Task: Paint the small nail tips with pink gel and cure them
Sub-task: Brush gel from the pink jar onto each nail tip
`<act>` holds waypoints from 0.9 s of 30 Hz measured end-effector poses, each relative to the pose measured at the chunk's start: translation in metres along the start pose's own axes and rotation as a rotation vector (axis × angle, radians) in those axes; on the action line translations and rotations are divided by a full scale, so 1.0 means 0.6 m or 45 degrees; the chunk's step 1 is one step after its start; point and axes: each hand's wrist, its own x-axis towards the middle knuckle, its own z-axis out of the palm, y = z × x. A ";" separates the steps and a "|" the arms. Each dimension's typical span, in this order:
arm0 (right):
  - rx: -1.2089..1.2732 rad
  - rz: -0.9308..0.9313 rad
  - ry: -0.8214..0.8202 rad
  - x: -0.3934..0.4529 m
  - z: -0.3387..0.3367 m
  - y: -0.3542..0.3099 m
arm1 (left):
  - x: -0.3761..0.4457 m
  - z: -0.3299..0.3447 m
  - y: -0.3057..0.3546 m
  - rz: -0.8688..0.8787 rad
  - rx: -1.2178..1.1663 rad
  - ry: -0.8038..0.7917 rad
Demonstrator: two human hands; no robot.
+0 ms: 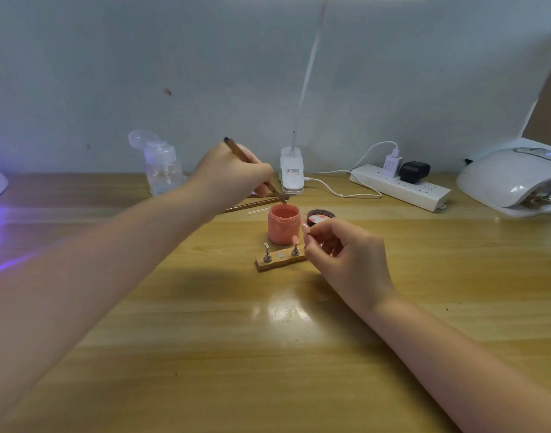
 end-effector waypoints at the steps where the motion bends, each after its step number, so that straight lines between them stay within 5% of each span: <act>1: 0.004 0.003 0.001 0.000 0.000 0.000 | 0.013 0.001 0.007 -0.034 0.047 -0.073; 10: 0.035 0.038 0.019 -0.001 0.002 0.002 | 0.039 0.039 0.015 -0.107 0.388 -0.353; 21: 0.076 0.065 -0.004 -0.002 -0.002 -0.002 | 0.039 -0.009 -0.040 -0.652 -0.390 -0.190; 27: 0.058 0.068 0.017 -0.002 -0.002 -0.004 | 0.014 -0.022 -0.070 -0.690 -0.620 -0.019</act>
